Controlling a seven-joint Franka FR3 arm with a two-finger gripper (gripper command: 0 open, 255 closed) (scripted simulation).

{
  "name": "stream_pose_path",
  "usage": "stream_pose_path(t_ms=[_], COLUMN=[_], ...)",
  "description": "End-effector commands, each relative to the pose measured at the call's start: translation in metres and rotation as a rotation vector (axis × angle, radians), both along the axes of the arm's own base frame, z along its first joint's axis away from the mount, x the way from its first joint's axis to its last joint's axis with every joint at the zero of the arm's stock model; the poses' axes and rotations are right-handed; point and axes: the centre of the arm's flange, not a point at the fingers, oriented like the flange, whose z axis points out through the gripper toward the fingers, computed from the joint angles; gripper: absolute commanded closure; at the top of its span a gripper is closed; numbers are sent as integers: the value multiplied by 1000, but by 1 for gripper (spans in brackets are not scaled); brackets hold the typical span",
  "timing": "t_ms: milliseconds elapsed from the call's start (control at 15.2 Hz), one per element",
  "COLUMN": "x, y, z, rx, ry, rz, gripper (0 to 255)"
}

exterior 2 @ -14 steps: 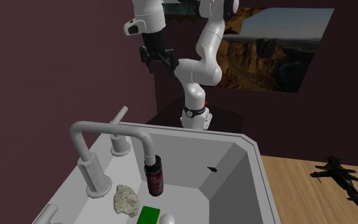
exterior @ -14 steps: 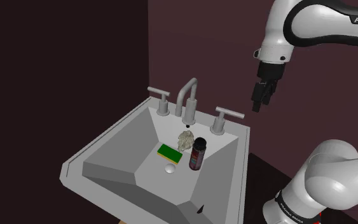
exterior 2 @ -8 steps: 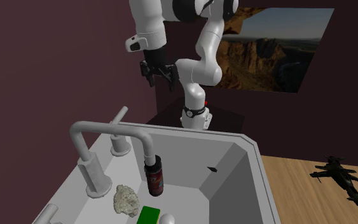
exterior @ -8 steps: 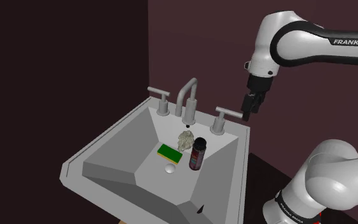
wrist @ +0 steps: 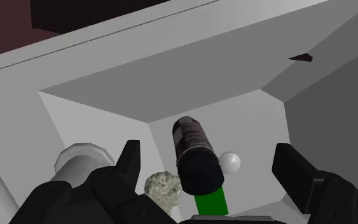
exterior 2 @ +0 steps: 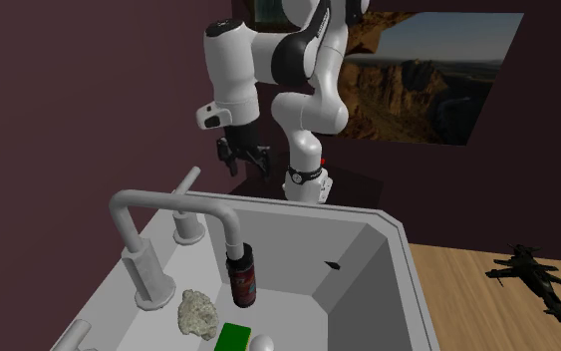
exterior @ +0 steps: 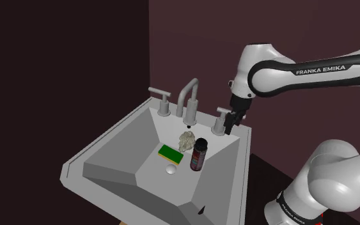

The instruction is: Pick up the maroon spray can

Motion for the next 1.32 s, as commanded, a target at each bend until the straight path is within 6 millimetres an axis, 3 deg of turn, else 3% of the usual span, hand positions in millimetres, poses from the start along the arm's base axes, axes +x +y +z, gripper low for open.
stream_pose_path(t_ms=[0, 660, 1254], x=[10, 65, 66], y=[4, 31, 32], z=[-28, -138, -180], rx=[1, 8, 8], ry=[-22, -113, -114], rz=[13, 79, 80], gripper=[0, 0, 0])
